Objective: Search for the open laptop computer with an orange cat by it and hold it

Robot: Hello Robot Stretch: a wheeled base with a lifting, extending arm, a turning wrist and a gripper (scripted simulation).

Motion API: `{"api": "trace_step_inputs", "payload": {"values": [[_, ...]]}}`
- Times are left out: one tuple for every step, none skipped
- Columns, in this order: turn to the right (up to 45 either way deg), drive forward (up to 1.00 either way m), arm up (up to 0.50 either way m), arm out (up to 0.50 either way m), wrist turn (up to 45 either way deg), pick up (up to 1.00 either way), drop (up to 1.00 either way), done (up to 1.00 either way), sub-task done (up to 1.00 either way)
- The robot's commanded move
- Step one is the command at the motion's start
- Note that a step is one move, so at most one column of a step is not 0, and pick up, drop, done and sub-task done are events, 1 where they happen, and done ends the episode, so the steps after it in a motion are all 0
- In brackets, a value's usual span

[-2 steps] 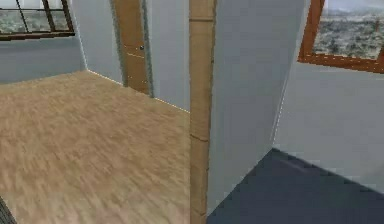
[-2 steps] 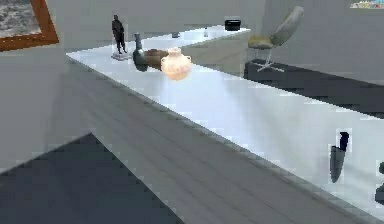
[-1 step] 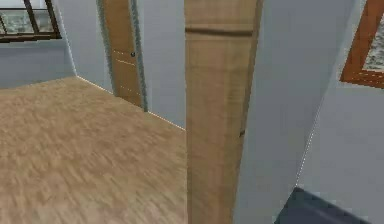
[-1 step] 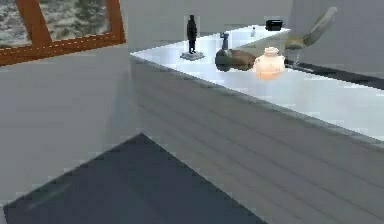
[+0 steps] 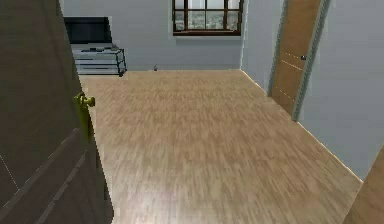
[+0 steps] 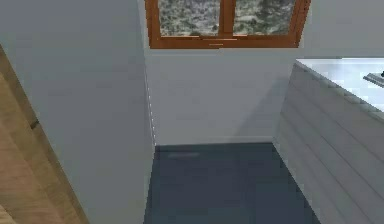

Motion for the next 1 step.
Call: {"api": "trace_step_inputs", "payload": {"values": [[-9.0,0.00,0.00,0.00,0.0,0.00,0.00,0.00,0.00]]}}
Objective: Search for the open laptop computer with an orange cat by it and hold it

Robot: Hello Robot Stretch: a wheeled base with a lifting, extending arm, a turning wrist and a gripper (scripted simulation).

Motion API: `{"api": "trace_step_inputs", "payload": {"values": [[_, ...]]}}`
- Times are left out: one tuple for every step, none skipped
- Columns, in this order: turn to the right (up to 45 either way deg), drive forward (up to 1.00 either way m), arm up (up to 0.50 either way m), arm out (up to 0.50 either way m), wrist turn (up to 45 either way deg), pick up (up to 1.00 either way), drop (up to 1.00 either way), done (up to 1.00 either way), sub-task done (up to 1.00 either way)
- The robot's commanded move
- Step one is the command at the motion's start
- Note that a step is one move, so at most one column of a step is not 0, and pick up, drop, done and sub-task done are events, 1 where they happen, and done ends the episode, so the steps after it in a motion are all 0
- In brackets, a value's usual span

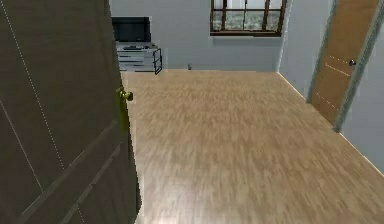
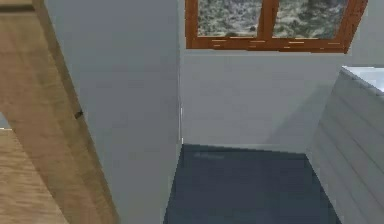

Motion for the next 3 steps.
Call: {"api": "trace_step_inputs", "payload": {"values": [[0.0,1.00,0.00,0.00,0.0,0.00,0.00,0.00,0.00],[-3.0,0.00,0.00,0.00,0.0,0.00,0.00,0.00,0.00],[0.0,0.30,0.00,0.00,0.0,0.00,0.00,0.00,0.00]]}}
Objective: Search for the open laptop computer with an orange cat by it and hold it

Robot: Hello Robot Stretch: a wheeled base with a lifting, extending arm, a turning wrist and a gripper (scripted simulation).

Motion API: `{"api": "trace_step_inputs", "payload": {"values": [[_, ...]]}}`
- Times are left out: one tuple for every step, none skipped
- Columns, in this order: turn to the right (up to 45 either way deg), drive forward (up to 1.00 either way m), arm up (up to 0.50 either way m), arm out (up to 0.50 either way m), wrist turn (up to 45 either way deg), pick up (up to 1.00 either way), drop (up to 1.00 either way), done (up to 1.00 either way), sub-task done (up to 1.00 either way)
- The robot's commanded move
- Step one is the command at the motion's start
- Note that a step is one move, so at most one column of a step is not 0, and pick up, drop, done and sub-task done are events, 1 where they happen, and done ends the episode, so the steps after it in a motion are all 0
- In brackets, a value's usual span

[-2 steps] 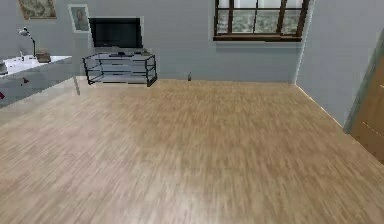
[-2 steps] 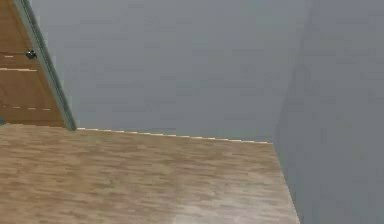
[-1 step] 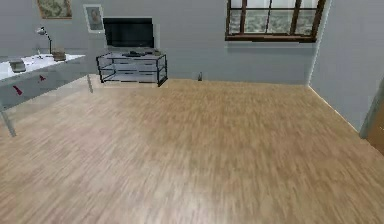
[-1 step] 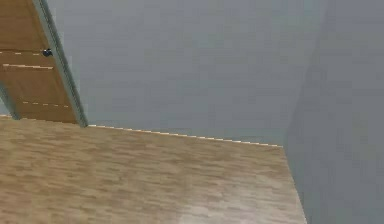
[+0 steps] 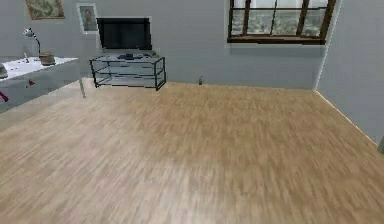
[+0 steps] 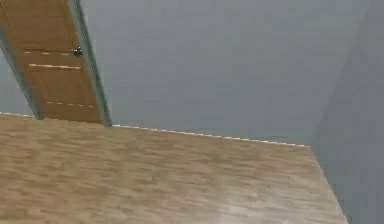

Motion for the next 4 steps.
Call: {"api": "trace_step_inputs", "payload": {"values": [[0.0,1.00,0.00,0.00,0.0,0.00,0.00,0.00,0.00],[0.0,1.00,0.00,0.00,0.0,0.00,0.00,0.00,0.00],[-3.0,0.00,0.00,0.00,0.0,0.00,0.00,0.00,0.00],[0.0,1.00,0.00,0.00,0.0,0.00,0.00,0.00,0.00]]}}
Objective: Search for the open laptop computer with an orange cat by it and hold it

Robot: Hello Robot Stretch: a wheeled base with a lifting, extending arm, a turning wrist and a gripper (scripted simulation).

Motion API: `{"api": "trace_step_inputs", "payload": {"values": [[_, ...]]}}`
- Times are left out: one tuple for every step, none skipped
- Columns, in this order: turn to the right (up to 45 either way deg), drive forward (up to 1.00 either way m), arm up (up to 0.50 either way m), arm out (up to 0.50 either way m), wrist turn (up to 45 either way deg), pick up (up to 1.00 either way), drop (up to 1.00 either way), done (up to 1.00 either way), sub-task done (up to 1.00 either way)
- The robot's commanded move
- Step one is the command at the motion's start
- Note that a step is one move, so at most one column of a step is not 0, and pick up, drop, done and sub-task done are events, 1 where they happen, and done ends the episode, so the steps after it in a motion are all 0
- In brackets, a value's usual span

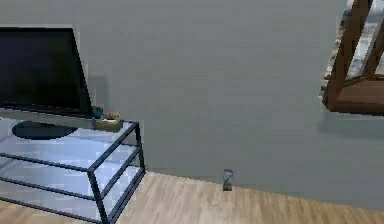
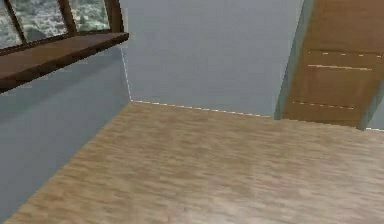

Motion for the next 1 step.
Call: {"api": "trace_step_inputs", "payload": {"values": [[0.0,0.95,0.00,0.00,0.0,0.00,0.00,0.00,0.00]]}}
